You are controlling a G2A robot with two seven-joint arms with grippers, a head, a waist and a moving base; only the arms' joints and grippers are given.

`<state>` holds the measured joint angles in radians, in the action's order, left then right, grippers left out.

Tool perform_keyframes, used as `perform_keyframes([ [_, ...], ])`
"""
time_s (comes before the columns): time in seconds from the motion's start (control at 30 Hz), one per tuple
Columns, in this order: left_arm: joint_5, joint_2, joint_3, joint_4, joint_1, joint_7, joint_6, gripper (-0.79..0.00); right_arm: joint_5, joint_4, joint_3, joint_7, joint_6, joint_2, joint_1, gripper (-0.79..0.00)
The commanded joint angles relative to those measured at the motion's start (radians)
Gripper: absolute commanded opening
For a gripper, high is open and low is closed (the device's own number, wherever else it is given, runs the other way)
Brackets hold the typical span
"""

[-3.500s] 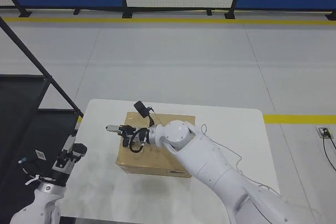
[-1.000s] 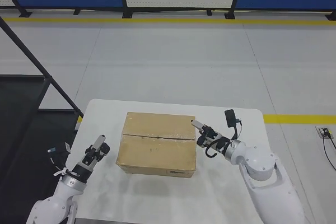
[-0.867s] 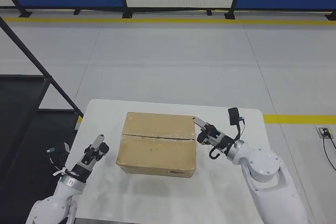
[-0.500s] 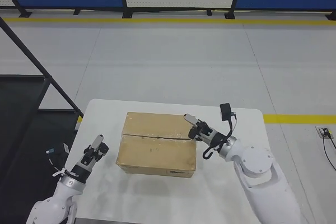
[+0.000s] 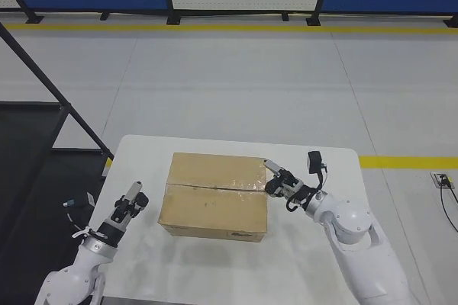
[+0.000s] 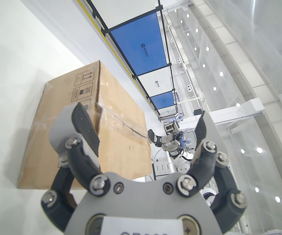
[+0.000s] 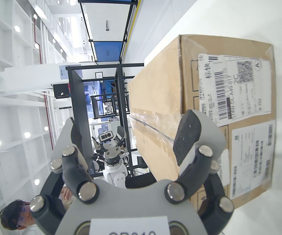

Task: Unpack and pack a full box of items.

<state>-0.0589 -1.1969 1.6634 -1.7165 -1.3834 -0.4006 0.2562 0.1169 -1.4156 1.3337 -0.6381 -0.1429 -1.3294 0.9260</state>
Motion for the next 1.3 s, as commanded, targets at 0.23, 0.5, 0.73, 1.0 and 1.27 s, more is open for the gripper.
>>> perform_keyframes([
  [0.23, 0.013, 0.002, -0.017, 0.014, 0.032, -0.011, -0.014, 0.000, 0.049, 0.005, 0.043, 0.039, 0.051, 0.007, 0.032, 0.000],
  [0.5, -0.013, 0.009, 0.021, 0.047, 0.085, -0.009, -0.038, 0.000, 0.150, -0.123, 0.233, 0.197, 0.193, 0.025, 0.181, 0.000],
  [0.73, -0.027, 0.010, 0.030, 0.072, 0.111, -0.004, -0.053, 0.000, 0.152, -0.125, 0.240, 0.200, 0.195, 0.025, 0.187, 0.000],
  [1.0, -0.027, 0.010, 0.030, 0.071, 0.110, -0.004, -0.053, 0.000, 0.152, -0.125, 0.240, 0.200, 0.195, 0.025, 0.187, 0.000],
  [1.27, -0.027, 0.010, 0.030, 0.071, 0.110, -0.004, -0.053, -0.001, 0.152, -0.125, 0.240, 0.200, 0.195, 0.025, 0.187, -0.001],
])
